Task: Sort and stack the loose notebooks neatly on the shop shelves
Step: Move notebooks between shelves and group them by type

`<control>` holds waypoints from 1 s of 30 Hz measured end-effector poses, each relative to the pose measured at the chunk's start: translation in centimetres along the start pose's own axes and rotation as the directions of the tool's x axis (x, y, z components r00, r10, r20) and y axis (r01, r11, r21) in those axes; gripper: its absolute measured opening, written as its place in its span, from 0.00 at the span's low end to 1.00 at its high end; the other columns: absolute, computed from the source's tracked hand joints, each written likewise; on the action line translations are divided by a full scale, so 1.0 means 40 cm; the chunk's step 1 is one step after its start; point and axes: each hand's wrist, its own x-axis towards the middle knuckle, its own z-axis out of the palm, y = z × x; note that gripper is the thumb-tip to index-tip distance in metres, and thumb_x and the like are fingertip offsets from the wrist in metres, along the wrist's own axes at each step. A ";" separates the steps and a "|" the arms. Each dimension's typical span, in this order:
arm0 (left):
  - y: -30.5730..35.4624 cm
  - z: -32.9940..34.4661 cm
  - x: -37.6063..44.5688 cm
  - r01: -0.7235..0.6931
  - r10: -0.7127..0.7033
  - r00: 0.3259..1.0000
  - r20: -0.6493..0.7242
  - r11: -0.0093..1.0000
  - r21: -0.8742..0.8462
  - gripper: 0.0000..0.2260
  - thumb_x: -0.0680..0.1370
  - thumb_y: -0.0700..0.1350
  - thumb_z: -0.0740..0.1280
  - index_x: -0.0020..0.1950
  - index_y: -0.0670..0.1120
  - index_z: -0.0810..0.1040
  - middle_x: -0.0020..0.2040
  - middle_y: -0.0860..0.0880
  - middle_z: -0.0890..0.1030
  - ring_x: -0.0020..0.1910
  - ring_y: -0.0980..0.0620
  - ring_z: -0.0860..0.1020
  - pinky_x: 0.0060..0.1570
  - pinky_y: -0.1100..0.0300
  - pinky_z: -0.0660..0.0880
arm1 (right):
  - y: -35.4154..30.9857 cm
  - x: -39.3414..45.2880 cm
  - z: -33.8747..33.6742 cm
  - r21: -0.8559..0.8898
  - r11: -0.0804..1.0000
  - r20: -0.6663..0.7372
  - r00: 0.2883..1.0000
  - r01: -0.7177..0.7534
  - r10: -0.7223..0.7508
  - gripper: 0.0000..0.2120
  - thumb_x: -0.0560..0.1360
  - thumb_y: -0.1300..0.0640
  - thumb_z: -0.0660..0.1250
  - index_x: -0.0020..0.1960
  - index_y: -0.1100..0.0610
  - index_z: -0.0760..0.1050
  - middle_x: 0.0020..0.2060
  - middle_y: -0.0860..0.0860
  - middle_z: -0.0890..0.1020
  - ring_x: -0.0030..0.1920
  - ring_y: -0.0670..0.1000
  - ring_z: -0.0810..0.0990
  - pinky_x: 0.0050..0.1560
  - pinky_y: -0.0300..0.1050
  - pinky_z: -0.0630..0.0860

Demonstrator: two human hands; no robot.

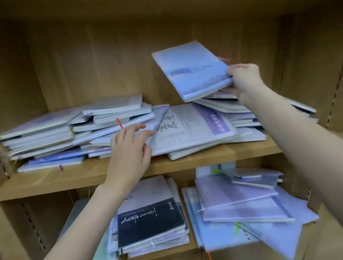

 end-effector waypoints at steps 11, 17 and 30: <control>0.082 0.029 -0.052 -0.220 0.209 0.974 -0.088 0.964 -0.148 0.14 0.72 0.37 0.56 0.50 0.40 0.80 0.50 0.44 0.79 0.51 0.47 0.72 0.53 0.56 0.67 | 0.078 -0.056 -0.058 -0.663 0.679 0.226 0.948 0.317 -0.222 0.08 0.76 0.63 0.64 0.54 0.60 0.78 0.50 0.54 0.80 0.43 0.57 0.82 0.50 0.55 0.79; 0.198 0.194 -0.151 -0.315 0.357 0.926 0.125 0.911 -0.267 0.12 0.72 0.38 0.58 0.49 0.41 0.79 0.51 0.45 0.79 0.52 0.47 0.72 0.50 0.57 0.68 | 0.162 -0.187 -0.318 -0.579 0.740 0.311 0.932 0.341 -0.187 0.05 0.77 0.65 0.62 0.46 0.62 0.77 0.38 0.57 0.82 0.31 0.48 0.80 0.33 0.37 0.76; 0.219 0.617 -0.239 0.074 0.095 0.604 0.791 0.982 -0.175 0.22 0.78 0.40 0.56 0.73 0.47 0.63 0.72 0.47 0.65 0.71 0.48 0.63 0.68 0.61 0.57 | 0.743 0.045 -0.497 -0.860 -0.137 0.419 0.833 0.492 0.360 0.28 0.77 0.55 0.63 0.72 0.63 0.59 0.72 0.59 0.62 0.71 0.57 0.62 0.67 0.48 0.60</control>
